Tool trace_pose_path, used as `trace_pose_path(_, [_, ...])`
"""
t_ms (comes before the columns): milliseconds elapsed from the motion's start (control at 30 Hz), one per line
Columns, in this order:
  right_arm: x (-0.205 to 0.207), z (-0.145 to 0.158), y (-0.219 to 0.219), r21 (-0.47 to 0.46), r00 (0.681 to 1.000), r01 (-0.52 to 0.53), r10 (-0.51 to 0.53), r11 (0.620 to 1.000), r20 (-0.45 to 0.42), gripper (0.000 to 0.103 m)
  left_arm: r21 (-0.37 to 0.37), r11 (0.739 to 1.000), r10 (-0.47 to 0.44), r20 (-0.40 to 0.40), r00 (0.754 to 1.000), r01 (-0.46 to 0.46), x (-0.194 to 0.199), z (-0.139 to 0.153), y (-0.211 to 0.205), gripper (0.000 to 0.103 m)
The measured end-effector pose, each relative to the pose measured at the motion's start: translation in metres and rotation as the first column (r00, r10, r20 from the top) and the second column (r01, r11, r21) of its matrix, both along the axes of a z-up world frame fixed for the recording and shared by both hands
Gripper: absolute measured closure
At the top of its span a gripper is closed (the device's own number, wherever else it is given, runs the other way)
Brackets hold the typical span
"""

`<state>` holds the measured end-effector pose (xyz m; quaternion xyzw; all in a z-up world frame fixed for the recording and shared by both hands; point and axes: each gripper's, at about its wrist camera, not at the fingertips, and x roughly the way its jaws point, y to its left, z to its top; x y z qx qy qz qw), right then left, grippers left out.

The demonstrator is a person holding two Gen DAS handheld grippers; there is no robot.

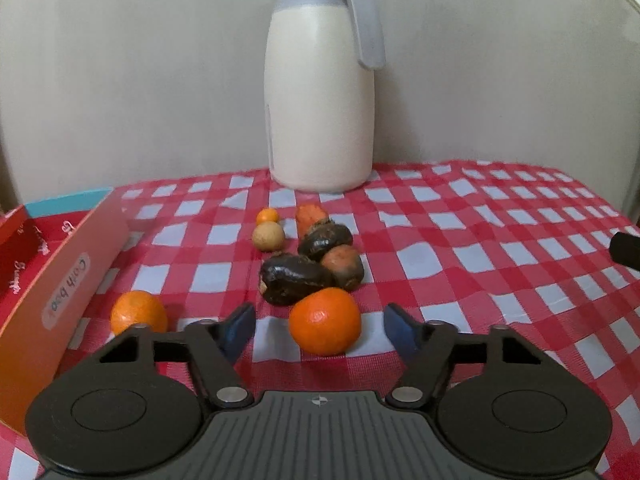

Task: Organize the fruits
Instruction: 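Reach the left gripper to another orange and close on it, then carry the orange with the left gripper into the box and open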

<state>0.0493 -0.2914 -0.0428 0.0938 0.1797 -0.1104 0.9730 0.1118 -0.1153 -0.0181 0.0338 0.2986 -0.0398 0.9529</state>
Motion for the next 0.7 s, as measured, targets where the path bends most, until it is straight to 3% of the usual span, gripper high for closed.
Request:
trace_pose_path(200, [0.001,-0.001,0.000,0.003,1.000,-0.005,0.005,1.000,0.002,0.031,0.022,1.000,0.000,-0.027,1.000,0.001,0.007,-0.006,-0.006,0.045])
trace_pose_path(267, [0.001,-0.001,0.000,0.005,1.000,-0.005,0.005,1.000,0.003,0.031,0.025,1.000,-0.005,-0.043,0.999,0.006,0.009,-0.007,-0.007,0.062])
trace_pose_path(700, [0.004,-0.001,0.009,-0.002,1.000,-0.019,0.019,1.000,0.005,0.031,0.033,0.999,-0.029,-0.012,1.000,0.029,-0.004,0.005,0.010,0.063])
